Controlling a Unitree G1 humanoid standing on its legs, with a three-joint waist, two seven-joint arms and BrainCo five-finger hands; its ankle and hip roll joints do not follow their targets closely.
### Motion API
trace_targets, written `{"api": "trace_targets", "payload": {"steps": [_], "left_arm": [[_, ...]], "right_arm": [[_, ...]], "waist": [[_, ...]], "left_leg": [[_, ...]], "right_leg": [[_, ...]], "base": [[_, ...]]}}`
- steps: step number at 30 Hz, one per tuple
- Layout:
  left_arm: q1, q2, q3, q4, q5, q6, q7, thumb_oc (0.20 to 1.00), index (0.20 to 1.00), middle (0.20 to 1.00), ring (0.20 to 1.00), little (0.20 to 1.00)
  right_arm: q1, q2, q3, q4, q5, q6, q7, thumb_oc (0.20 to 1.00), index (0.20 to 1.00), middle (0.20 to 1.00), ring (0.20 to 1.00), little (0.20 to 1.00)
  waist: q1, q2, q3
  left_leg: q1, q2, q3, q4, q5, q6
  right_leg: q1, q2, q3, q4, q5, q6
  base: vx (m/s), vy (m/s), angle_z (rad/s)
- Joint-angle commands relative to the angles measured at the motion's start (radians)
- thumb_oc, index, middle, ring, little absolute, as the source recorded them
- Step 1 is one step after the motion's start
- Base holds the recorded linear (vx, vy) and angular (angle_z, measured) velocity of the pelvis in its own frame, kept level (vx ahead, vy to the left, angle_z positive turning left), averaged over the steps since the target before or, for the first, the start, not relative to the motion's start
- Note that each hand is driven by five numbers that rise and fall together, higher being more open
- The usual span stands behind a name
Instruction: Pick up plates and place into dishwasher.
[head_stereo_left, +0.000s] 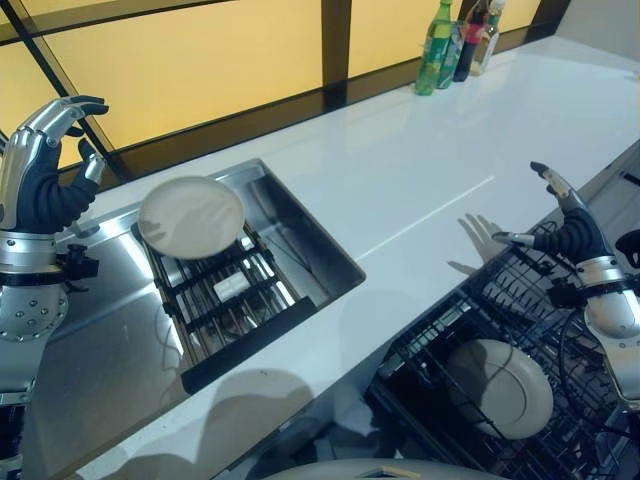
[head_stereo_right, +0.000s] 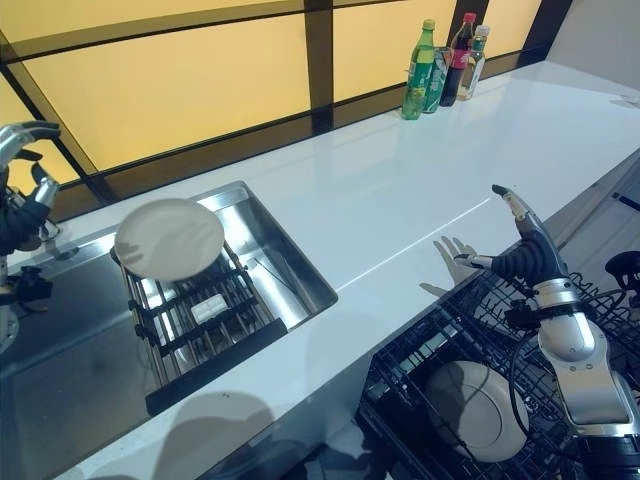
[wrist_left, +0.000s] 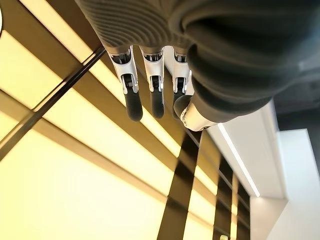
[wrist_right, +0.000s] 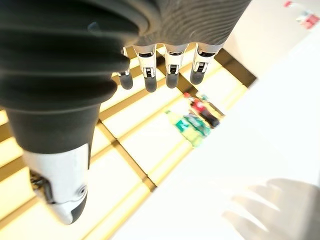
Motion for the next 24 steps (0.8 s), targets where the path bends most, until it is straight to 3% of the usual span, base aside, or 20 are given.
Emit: {"api": "trace_targets", "payload": {"steps": [1, 8, 12, 13, 14, 15, 22, 24], "left_arm": [[-0.120, -0.007, -0.052, 0.001, -0.010, -0.038, 0.021, 0.200, 0.200, 0.200, 0.200, 0.200], [-0.157, -0.014, -0.107, 0.023, -0.033, -0.016, -0.057, 0.200, 0.200, 0.200, 0.200, 0.200], [-0.149, -0.020, -0.139, 0.032, -0.092, 0.068, -0.196, 0.200, 0.200, 0.200, 0.200, 0.200], [-0.146, -0.026, -0.158, 0.041, -0.096, 0.087, -0.259, 0.300, 0.300, 0.300, 0.300, 0.300], [-0.142, -0.032, -0.177, 0.045, -0.072, 0.106, -0.307, 0.802, 0.802, 0.802, 0.802, 0.802], [-0.138, -0.025, -0.213, 0.050, -0.021, 0.117, -0.351, 1.000, 1.000, 1.000, 1.000, 1.000], [-0.120, 0.057, -0.350, 0.066, -0.009, 0.224, -0.661, 1.000, 1.000, 1.000, 1.000, 1.000], [-0.109, 0.078, -0.368, 0.054, -0.010, 0.255, -0.709, 1.000, 1.000, 1.000, 1.000, 1.000]], "right_arm": [[-0.126, -0.028, 0.045, -0.073, 0.024, -0.080, -0.045, 1.000, 1.000, 1.000, 1.000, 1.000], [-0.167, -0.015, 0.074, -0.084, 0.045, -0.069, -0.025, 1.000, 1.000, 1.000, 1.000, 1.000], [-0.151, -0.008, 0.074, -0.088, 0.035, -0.054, -0.019, 1.000, 1.000, 1.000, 1.000, 1.000], [-0.146, -0.004, 0.073, -0.087, 0.035, -0.055, -0.018, 1.000, 1.000, 1.000, 1.000, 1.000], [-0.142, -0.001, 0.073, -0.090, 0.037, -0.054, -0.016, 1.000, 1.000, 1.000, 1.000, 1.000], [-0.136, 0.000, 0.074, -0.099, 0.042, -0.049, -0.011, 1.000, 1.000, 1.000, 1.000, 1.000], [-0.124, -0.044, 0.088, -0.082, 0.075, -0.029, -0.013, 1.000, 1.000, 1.000, 1.000, 1.000], [-0.118, -0.052, 0.091, -0.087, 0.082, -0.021, -0.014, 1.000, 1.000, 1.000, 1.000, 1.000]], "waist": [[0.033, 0.002, -0.060], [0.031, 0.008, -0.069], [0.030, 0.011, -0.068], [0.029, 0.012, -0.067], [0.029, 0.013, -0.065], [0.028, 0.015, -0.062], [0.026, 0.025, -0.047], [0.027, 0.026, -0.046]], "left_leg": [[-0.044, 0.038, 0.010, 0.049, -0.046, -0.022], [-0.045, 0.036, 0.007, 0.047, -0.045, -0.018], [-0.042, 0.035, 0.009, 0.044, -0.044, -0.016], [-0.041, 0.036, 0.010, 0.043, -0.043, -0.015], [-0.041, 0.036, 0.011, 0.044, -0.043, -0.014], [-0.041, 0.037, 0.013, 0.043, -0.043, -0.013], [-0.044, 0.037, 0.019, 0.048, -0.040, -0.009], [-0.038, 0.037, 0.019, 0.044, -0.048, -0.010]], "right_leg": [[-0.074, -0.056, -0.035, 0.197, -0.113, 0.048], [-0.078, -0.056, -0.032, 0.200, -0.113, 0.049], [-0.075, -0.057, -0.033, 0.196, -0.108, 0.054], [-0.074, -0.057, -0.035, 0.193, -0.106, 0.055], [-0.074, -0.058, -0.037, 0.192, -0.105, 0.056], [-0.074, -0.059, -0.040, 0.191, -0.103, 0.058], [-0.071, -0.064, -0.047, 0.180, -0.090, 0.064], [-0.065, -0.065, -0.047, 0.177, -0.098, 0.067]], "base": [[-0.02, 0.001, 0.04], [0.00, 0.000, 0.00], [0.00, 0.000, 0.00], [0.00, 0.000, 0.00], [0.00, 0.000, 0.00], [0.00, 0.000, 0.00], [0.02, 0.024, 0.00], [0.05, 0.037, 0.00]]}}
